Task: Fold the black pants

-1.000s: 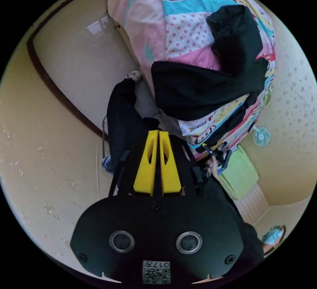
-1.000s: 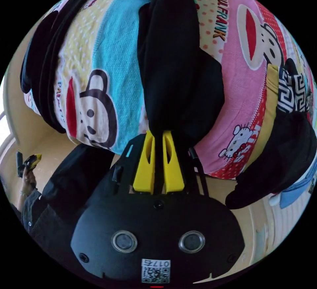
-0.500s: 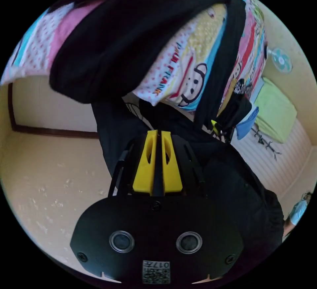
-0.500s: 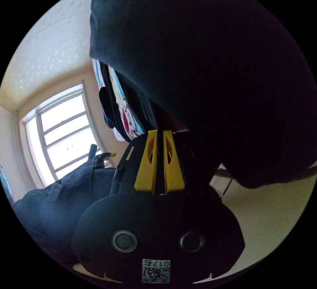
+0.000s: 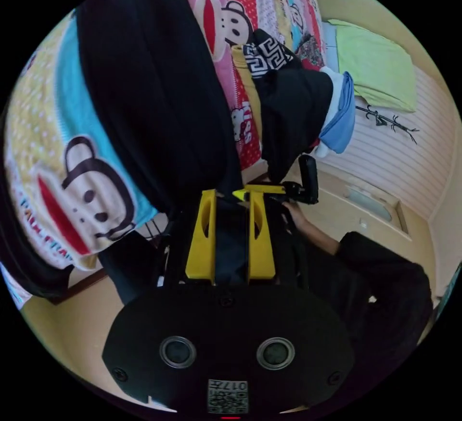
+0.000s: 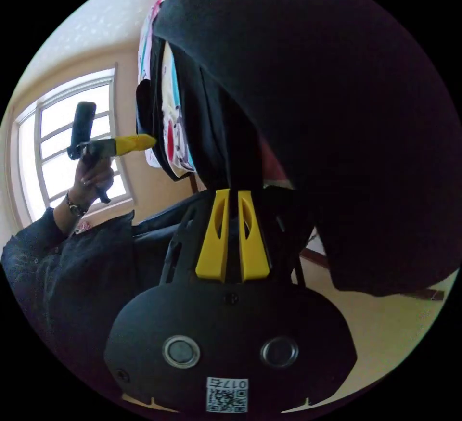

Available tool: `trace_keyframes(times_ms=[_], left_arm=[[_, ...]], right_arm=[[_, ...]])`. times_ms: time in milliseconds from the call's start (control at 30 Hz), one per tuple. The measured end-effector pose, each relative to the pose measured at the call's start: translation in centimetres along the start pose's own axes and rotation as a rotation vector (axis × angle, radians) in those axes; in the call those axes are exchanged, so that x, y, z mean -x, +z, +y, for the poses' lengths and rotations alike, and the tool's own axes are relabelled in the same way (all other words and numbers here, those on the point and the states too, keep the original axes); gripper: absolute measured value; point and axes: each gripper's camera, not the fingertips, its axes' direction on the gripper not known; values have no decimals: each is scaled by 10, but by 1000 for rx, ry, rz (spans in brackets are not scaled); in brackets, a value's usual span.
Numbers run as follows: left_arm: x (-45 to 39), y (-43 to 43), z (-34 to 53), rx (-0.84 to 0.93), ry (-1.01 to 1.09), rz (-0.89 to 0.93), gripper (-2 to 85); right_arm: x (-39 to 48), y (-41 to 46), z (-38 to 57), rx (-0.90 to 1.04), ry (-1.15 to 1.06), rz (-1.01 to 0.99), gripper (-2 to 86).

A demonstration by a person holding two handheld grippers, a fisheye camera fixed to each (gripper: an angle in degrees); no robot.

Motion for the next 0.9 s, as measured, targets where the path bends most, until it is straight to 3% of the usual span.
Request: trace_keyframes(times_ms=[100,167,200,300,367,433,633,833,900], left_arm=[[-5,18,-12,45,-97,-48,164],[-8,25,-11,53,-109,17,162],[-10,26,-6,58,-116,71,140],[-15,17,16,47,-137,-48,22],[-19,5,33,9,-104,-25,15],[-19,-17,56,-61,-102,16,8],[-16,-65,94,-143,-88,77,6],[-5,-111,124,-213,15,325,3],[8,-123,137,-245,0,438,2]], right_arm=[[30,-30,8,-8,-118,-80,34],[54,-48,9,1,-200,-162,32],[60,-50,9,10,-218,-169,31],[85,-59,7,141,-325,-91,33],[99,-80,0,298,-422,-83,38],[111,-111,-14,338,-470,-149,44],[149,-207,-146,74,-508,-39,97],[91,-213,-378,-302,-211,-3,121],[77,-191,-443,-283,-116,103,125]])
